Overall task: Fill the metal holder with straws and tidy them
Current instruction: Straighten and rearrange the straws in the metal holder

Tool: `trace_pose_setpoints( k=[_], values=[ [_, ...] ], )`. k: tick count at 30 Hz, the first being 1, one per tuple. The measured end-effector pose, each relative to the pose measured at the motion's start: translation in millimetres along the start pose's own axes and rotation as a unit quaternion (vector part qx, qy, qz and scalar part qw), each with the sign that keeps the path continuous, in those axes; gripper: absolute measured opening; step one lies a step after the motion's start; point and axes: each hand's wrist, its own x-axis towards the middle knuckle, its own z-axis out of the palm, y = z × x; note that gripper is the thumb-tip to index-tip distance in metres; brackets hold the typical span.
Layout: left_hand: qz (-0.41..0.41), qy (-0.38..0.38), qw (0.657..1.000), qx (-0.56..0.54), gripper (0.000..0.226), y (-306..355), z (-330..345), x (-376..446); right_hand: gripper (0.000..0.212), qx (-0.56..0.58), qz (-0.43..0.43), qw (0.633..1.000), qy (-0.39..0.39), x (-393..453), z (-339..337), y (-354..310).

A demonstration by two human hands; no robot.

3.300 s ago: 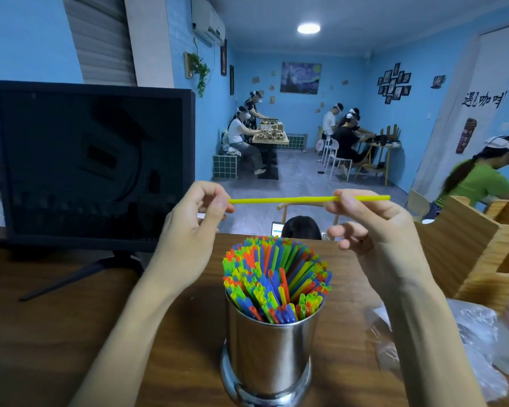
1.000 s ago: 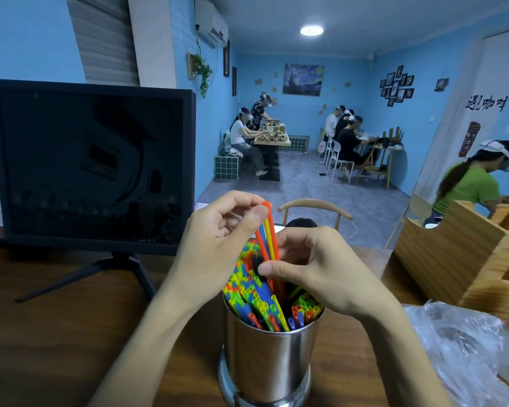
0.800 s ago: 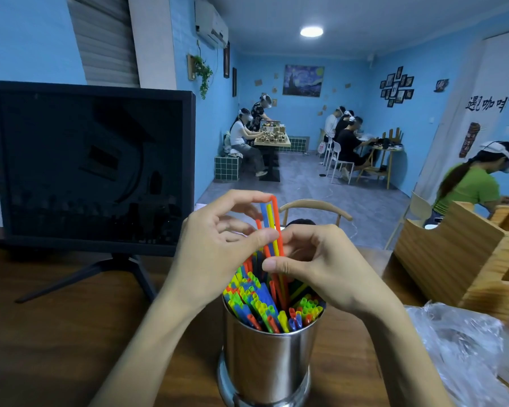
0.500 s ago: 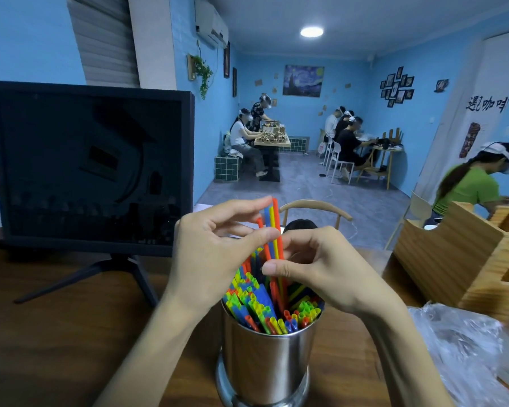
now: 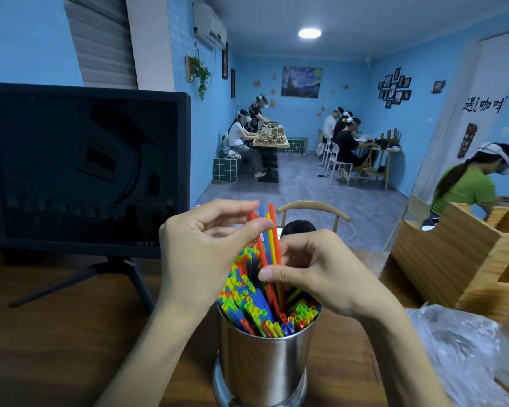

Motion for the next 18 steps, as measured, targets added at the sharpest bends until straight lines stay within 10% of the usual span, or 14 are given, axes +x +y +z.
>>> trace_pose_setpoints(
  k=[18],
  values=[
    [0.036,-0.049,0.995,0.085,0.023,-3.9,-5.6,5.6,0.015,0.031,0.0,0.999,-0.006,1.1,1.0,-4.3]
  ],
)
